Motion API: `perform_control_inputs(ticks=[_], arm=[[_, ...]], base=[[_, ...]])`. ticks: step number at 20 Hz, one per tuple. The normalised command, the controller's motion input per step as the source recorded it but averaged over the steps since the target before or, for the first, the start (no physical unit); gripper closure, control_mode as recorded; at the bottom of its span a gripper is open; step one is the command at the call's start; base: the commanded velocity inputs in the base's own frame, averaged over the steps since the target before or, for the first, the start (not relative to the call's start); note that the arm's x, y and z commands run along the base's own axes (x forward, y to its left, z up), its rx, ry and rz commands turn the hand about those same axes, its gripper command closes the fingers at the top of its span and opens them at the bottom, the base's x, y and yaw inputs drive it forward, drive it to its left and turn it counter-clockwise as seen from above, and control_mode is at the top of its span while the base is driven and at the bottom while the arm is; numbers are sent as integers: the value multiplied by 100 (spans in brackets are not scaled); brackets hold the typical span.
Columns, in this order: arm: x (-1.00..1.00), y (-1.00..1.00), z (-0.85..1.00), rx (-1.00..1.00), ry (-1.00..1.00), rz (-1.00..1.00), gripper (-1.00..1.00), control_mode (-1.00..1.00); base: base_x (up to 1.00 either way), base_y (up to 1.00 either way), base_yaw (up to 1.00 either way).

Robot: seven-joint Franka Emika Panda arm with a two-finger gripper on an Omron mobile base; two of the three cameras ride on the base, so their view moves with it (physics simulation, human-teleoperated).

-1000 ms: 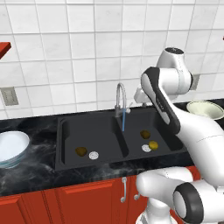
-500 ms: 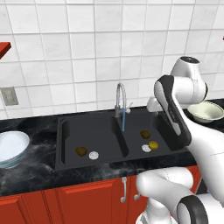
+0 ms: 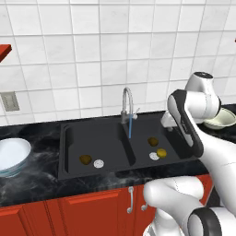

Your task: Pick the avocados from the sink and place them in one bowl. Place the orange in the other bowl. Then turn off the sink faucet.

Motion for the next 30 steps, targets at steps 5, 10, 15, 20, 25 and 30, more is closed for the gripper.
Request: perform_control_inputs(ticks=[5, 10, 15, 20, 25, 30], arm=[[22, -17, -38, 0, 4, 0, -100, -100], [30, -13, -44, 0, 6, 1, -100, -100], [33, -12, -39, 0, 8, 2, -100, -100], [32, -15, -36, 0, 8, 3, -100, -100], [31, -19, -35, 0, 9, 4, -100, -100], [30, -12, -41, 0, 11, 6, -100, -100]], base=[[0, 0, 0], [0, 0, 0], [0, 0, 0], [0, 0, 0], [0, 0, 0], [0, 0, 0]])
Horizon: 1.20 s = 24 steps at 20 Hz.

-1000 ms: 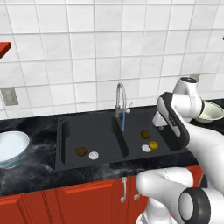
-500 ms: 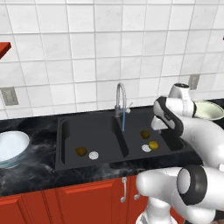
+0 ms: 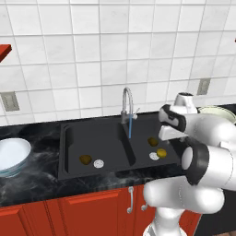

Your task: Pick the avocados from the sink and place them in one bowl. Place the orange in the other bowl. Then turn off the sink faucet.

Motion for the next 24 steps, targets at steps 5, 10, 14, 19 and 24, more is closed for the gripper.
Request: perform_control_inputs(ticks=[5, 10, 14, 19, 24], arm=[[11, -10, -34, 0, 6, 10, -100, -100], [5, -4, -32, 0, 0, 10, -100, -100], [17, 0, -25, 0, 0, 6, -100, -100], [17, 0, -18, 0, 0, 6, -100, -100], [19, 0, -5, 0, 0, 6, -100, -100]], base=[[0, 0, 0], [0, 0, 0], [0, 0, 0], [0, 0, 0], [0, 0, 0]])
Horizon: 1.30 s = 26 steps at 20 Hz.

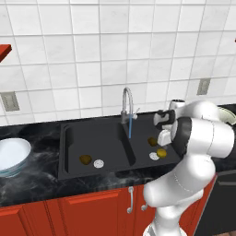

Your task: Pick the avocados from the sink and place them in one bowl. Place the orange in the other bowl. Then turn off the sink faucet.

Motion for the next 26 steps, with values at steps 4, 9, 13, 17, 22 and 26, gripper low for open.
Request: perform_control_inputs(ticks=[4, 9, 13, 17, 22, 26], arm=[[21, 0, -7, 0, 0, 5, -100, -100], [12, 0, -17, 0, 0, 4, -100, -100], [14, 0, -24, 0, 0, 4, -100, -100], [16, 0, -28, 0, 0, 4, -100, -100], [8, -2, -25, 0, 0, 5, -100, -100], [11, -4, -18, 0, 0, 5, -100, -100]], base=[[0, 0, 0], [0, 0, 0], [0, 0, 0], [0, 0, 0], [0, 0, 0], [0, 0, 0]])
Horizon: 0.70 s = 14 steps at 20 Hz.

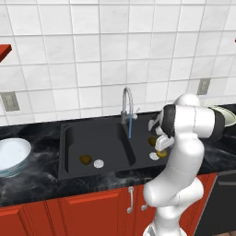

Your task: Pick the avocados from the sink and place them in one bowl. Place the orange in the other bowl. Then turn off the sink faucet.

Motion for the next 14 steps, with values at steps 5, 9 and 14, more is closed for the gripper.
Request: perform_control_inputs(ticks=[5, 9, 14], arm=[[16, -3, -15, 0, 0, 4, -100, -100], [27, -5, -14, 1, 0, 4, -100, -100], [31, -6, -15, 2, 0, 4, -100, -100]], base=[[0, 0, 0], [0, 0, 0], [0, 0, 0]])
